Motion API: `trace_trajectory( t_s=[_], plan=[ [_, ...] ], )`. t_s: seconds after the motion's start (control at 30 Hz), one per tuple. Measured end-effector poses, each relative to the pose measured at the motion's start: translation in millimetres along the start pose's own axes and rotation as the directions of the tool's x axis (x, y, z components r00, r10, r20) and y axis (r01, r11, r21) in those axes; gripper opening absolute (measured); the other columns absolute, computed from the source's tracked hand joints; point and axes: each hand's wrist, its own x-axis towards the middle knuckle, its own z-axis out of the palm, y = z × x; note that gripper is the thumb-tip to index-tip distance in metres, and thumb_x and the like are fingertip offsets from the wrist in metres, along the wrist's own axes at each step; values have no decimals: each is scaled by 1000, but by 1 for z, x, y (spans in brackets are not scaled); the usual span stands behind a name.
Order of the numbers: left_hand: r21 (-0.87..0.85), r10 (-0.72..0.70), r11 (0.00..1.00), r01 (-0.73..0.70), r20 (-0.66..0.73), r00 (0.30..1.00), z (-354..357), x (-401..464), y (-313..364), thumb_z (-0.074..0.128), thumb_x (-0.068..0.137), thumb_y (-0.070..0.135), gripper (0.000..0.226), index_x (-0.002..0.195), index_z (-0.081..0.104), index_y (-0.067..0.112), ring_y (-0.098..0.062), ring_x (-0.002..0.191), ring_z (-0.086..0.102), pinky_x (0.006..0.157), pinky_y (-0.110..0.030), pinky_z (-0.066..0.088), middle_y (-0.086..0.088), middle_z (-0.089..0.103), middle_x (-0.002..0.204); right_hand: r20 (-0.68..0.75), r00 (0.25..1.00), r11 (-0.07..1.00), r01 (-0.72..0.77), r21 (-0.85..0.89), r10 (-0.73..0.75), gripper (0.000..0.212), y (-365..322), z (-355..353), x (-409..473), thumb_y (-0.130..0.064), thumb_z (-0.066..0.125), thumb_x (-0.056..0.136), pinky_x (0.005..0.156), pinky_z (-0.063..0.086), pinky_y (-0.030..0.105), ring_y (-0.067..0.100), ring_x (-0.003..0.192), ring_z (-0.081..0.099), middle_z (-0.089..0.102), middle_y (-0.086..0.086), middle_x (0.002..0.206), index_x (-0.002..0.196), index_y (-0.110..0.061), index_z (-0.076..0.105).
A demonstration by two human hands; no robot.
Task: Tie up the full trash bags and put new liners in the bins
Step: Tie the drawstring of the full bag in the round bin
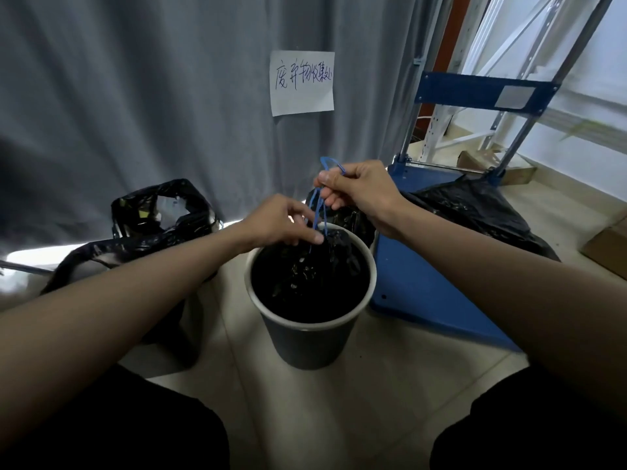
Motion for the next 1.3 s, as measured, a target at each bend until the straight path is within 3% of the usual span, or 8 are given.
trace_trajectory(
  t_s=[0.2, 0.33, 0.53, 0.7, 0.9, 1.03, 1.17, 1.3],
  plan=[
    [-159, 13, 986, -49, -221, 975, 3, 4, 14, 82, 74, 12, 16, 73, 72, 0, -13, 47, 56, 56, -26, 49, -5, 61, 51, 78, 997, 1000, -3, -1, 3, 26, 6, 7, 2, -12, 70, 88, 52, 50, 21, 18, 56, 54, 62, 11, 66, 105, 7, 66],
    [-183, -4, 982, -42, -245, 970, -3, 5, 12, 80, 76, 7, 6, 76, 74, 4, -13, 49, 60, 56, -23, 54, -8, 67, 55, 182, 977, 963, -58, -262, 108, 40, 24, -2, -4, -18, 81, 77, 52, 45, 26, 16, 65, 54, 58, 9, 76, 110, -3, 63],
    [-151, -8, 988, -39, -294, 956, -10, 7, 16, 85, 70, 11, 15, 74, 74, 1, -10, 43, 55, 52, -23, 53, -3, 64, 50, 168, 956, 785, -90, -613, 241, 26, 58, 3, -11, 0, 80, 74, 48, 54, 20, 11, 47, 59, 52, 4, 71, 84, -8, 57],
    [-153, -11, 988, -32, -273, 962, -21, 10, 23, 85, 71, 14, 20, 83, 77, -1, -18, 53, 58, 64, -35, 57, -21, 69, 67, 220, 938, 656, -11, -755, 269, 29, 67, 0, -14, -13, 82, 75, 62, 46, 16, 10, 61, 52, 48, -4, 66, 71, -13, 53],
    [-214, -15, 976, -49, -285, 958, -26, 17, 33, 84, 72, 13, 23, 88, 76, -2, -20, 56, 59, 69, -37, 58, -28, 70, 80, 220, 974, 973, 3, -230, 49, 21, 47, 23, -11, -14, 73, 85, 56, 48, 17, 4, 62, 55, 69, 19, 92, 106, -8, 74],
    [-306, -16, 950, -64, -253, 967, -21, 24, 37, 79, 78, 15, 21, 83, 74, -4, -16, 50, 58, 53, -21, 54, -22, 67, 71, 183, 980, 993, -63, -100, 80, 23, 47, 29, -14, -11, 55, 98, 63, 54, 18, 10, 69, 57, 68, 21, 97, 105, 5, 70],
    [-416, -177, 908, 57, -257, 950, -15, 36, 27, 51, 91, 59, 60, 76, 72, 5, -16, 47, 58, 47, -21, 48, -11, 65, 61, 168, 973, 987, -157, -15, 157, 33, 48, 22, -21, -15, 44, 103, 71, 53, 18, 11, 74, 57, 68, 18, 98, 109, 10, 66],
    [-103, -251, 967, 233, -230, 940, -4, 53, 11, 62, 89, 47, 46, 81, 74, 3, -18, 55, 53, 57, -26, 43, -10, 64, 68, 226, 962, 986, -138, -89, 155, 35, 49, 14, -32, -16, 42, 104, 81, 54, 22, 13, 82, 61, 70, 18, 104, 108, 8, 66]
  ],
)
